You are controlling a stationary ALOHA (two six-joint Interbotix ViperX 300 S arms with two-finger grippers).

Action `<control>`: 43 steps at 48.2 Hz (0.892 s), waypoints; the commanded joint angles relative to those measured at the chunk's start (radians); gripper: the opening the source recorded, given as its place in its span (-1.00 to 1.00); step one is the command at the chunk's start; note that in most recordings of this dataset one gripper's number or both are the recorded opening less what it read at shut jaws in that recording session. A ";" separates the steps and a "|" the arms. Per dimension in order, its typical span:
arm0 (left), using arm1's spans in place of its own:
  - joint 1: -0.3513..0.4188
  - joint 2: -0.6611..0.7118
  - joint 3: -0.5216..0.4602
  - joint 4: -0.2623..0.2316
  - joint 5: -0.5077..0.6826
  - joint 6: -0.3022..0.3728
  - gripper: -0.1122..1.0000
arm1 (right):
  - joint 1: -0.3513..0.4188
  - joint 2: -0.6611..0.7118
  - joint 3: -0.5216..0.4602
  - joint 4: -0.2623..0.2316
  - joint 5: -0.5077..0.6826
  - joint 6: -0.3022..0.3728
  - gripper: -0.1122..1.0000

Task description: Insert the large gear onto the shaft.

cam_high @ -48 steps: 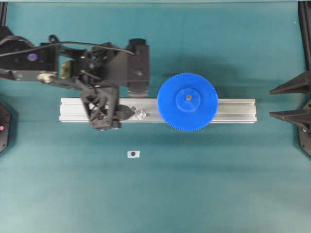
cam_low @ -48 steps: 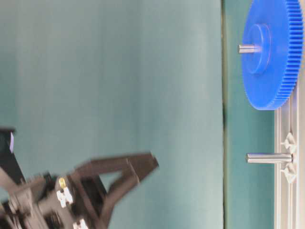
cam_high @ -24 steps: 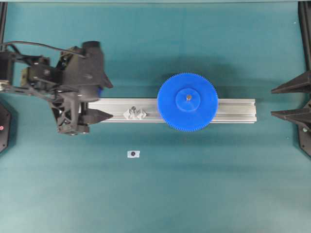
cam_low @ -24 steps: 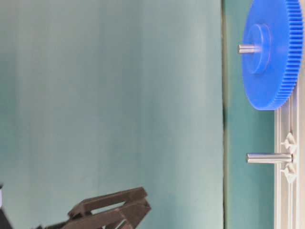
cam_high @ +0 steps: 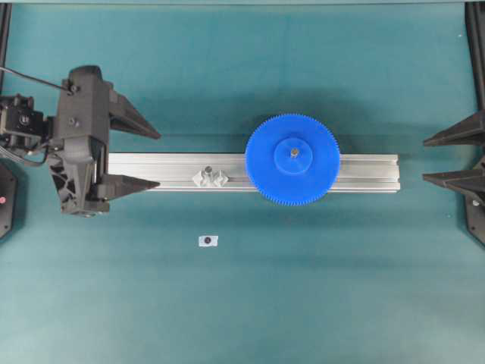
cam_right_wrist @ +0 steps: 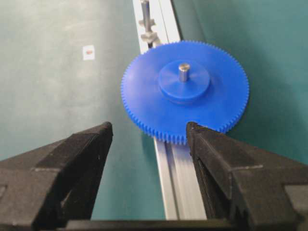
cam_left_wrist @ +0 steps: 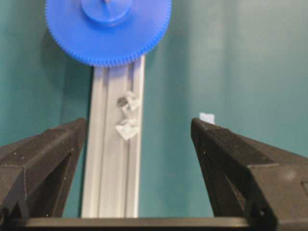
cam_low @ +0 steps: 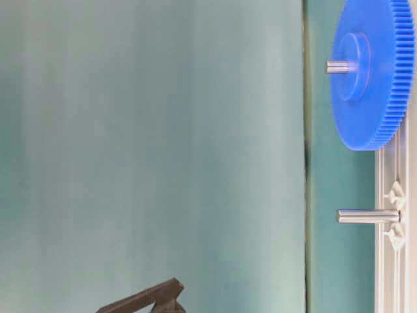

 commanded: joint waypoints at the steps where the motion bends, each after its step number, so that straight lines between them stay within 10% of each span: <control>1: -0.006 0.006 -0.012 0.002 -0.012 0.002 0.76 | -0.002 0.009 -0.011 0.000 -0.005 0.009 0.48; 43: -0.006 0.011 0.005 0.002 -0.100 0.003 0.76 | -0.002 0.008 -0.002 0.000 -0.011 0.008 0.49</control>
